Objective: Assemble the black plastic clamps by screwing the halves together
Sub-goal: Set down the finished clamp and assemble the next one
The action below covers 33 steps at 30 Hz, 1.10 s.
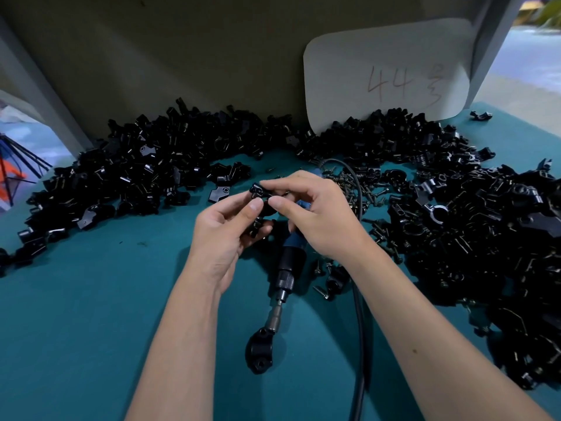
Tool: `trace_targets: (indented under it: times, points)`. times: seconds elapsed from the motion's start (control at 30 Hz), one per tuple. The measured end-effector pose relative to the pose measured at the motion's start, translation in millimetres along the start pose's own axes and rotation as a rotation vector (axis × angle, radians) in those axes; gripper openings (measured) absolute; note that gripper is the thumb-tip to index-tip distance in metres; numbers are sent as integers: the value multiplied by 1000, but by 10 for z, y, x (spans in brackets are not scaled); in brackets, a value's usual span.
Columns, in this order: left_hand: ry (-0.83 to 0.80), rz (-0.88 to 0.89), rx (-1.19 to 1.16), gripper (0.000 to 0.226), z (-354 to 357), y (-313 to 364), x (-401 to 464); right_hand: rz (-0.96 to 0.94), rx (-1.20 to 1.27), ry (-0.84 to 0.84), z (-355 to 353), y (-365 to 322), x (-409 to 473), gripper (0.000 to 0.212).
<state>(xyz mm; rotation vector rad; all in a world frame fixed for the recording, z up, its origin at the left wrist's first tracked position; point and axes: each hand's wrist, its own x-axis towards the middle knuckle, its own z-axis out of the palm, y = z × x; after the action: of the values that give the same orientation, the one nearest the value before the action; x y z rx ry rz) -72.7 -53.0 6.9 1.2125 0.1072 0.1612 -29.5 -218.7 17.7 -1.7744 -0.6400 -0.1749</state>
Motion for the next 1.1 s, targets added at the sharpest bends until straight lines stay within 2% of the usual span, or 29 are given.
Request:
trace_targets:
  times: [0.13, 0.2, 0.27, 0.37, 0.43, 0.57, 0.73, 0.83, 0.93, 1.0, 1.1]
  points:
    - [-19, 20, -17, 19, -12, 30, -11, 31, 14, -31, -21, -54, -10, 31]
    - [34, 37, -31, 16, -22, 50, -4, 69, -53, -30, -1, -67, -15, 37]
    - [150, 46, -59, 14, -64, 71, 21, 109, -237, -40, 37, -89, -6, 38]
    - [315, 53, -93, 9, -143, 88, 48, 122, -581, -106, 77, -159, 38, 28]
    - [390, 52, -113, 9, -186, 103, 56, 135, -714, -132, 75, -190, 78, 26]
    - [463, 66, -142, 8, -213, 135, 75, 177, -953, -240, 186, -302, 118, 18]
    - [510, 67, -169, 18, -242, 149, 71, 103, -1236, -407, 503, -423, 239, 20]
    - [505, 54, -180, 23, -250, 159, 76, 82, -1267, -421, 525, -407, 291, 17]
    - [509, 39, -183, 19, -248, 159, 84, 68, -1206, -445, 465, -367, 333, 18]
    - [512, 25, -192, 15, -253, 143, 95, 108, -1036, -411, 381, -338, 375, 23]
    - [497, -12, -189, 7, -265, 112, 102, 193, -734, -274, 270, -327, 442, 29]
